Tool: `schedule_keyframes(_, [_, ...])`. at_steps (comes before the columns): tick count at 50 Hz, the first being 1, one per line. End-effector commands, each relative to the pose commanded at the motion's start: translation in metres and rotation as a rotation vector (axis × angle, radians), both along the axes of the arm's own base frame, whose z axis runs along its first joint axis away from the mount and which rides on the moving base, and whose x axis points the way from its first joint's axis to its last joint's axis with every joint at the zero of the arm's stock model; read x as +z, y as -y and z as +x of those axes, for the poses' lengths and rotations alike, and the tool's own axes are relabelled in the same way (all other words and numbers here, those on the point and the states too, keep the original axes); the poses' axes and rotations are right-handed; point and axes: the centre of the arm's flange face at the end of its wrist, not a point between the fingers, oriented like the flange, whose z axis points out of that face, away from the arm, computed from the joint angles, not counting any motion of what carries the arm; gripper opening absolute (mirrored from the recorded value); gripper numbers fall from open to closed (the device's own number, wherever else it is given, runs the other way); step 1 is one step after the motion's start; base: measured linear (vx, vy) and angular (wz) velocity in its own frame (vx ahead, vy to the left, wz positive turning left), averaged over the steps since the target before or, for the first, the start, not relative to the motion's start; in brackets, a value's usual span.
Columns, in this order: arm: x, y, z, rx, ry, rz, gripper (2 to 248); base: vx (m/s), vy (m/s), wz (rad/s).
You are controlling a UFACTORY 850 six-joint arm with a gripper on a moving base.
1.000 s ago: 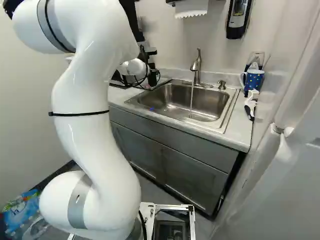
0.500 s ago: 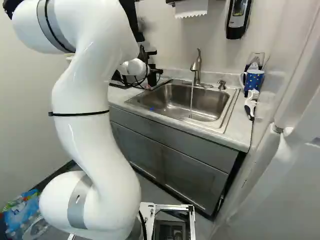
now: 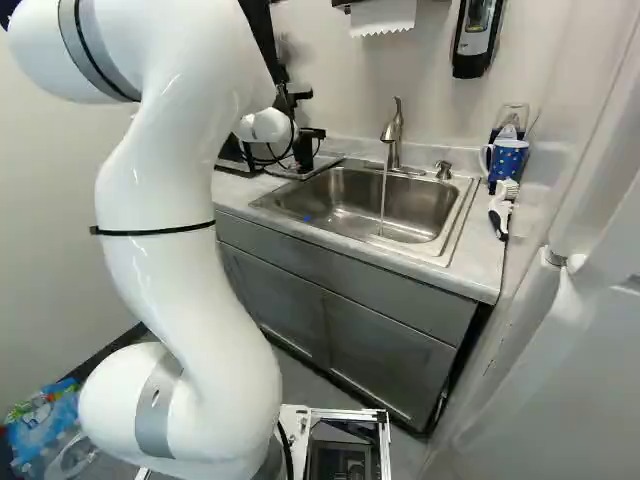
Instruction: Rinse the cup and place it in the tray
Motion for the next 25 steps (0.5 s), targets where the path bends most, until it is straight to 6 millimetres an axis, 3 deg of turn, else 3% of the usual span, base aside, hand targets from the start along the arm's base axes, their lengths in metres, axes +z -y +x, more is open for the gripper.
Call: schedule_keyframes(25, [0.029,0.000,-0.003,0.000,0.048,0.001,247,0.000,0.000,0.000])
